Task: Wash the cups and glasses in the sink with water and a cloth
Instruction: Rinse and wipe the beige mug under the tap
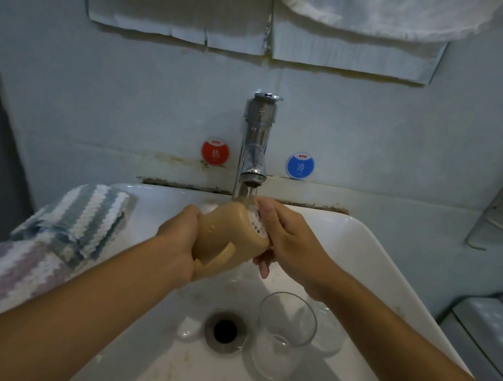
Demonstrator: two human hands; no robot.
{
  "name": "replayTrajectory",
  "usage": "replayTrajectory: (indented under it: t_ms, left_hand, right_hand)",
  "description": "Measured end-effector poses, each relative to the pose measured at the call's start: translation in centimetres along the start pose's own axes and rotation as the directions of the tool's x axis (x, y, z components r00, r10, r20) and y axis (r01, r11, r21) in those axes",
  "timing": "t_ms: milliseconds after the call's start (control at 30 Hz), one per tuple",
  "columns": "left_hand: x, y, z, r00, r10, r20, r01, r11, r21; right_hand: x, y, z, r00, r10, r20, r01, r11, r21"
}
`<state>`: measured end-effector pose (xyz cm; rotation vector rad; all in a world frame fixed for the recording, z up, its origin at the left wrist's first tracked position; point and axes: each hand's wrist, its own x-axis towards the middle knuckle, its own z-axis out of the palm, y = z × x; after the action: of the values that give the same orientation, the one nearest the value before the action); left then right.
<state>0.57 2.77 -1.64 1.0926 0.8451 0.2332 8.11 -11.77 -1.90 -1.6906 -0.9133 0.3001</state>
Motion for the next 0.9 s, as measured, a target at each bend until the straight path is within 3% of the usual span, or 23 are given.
replayTrajectory:
  t_ms: [333, 467, 667, 767, 900]
  left_hand:
    - [-0.5, 0.0, -0.3, 0.999, -0.04, 0.03, 0.039, 0.998, 0.053]
    - [-0.3, -0.4, 0.0, 0.999, 0.038, 0.013, -0.039, 0.996, 0.082]
    - [-0.4, -1.4, 0.9, 0.99, 0.14, -0.034, -0.133, 0.979, 0.156]
    - [-0.9, -1.2, 0.9, 0.998, 0.057, -0.001, -0.056, 0.993, 0.107]
    - [-1.0, -0.6, 0.2, 0.998, -0.057, 0.015, 0.056, 0.998, 0.023]
  right_hand:
    - [-0.3, 0.0, 0.6, 0.997, -0.046, 0.057, 0.053, 0.991, -0.121]
    - [-0.3, 0.1, 0.8, 0.996, 0.035, -0.081, -0.045, 0.991, -0.126]
    - [0.1, 0.3, 1.1, 0.931, 0.249, -0.266, -0.278, 0.957, -0.078]
    - [0.1, 0.2, 0.9, 0.92, 0.265, -0.288, -0.294, 0.954, -0.062]
    - [0.0, 0.2, 1.2, 0.957, 0.14, -0.255, -0.171, 0.98, -0.105]
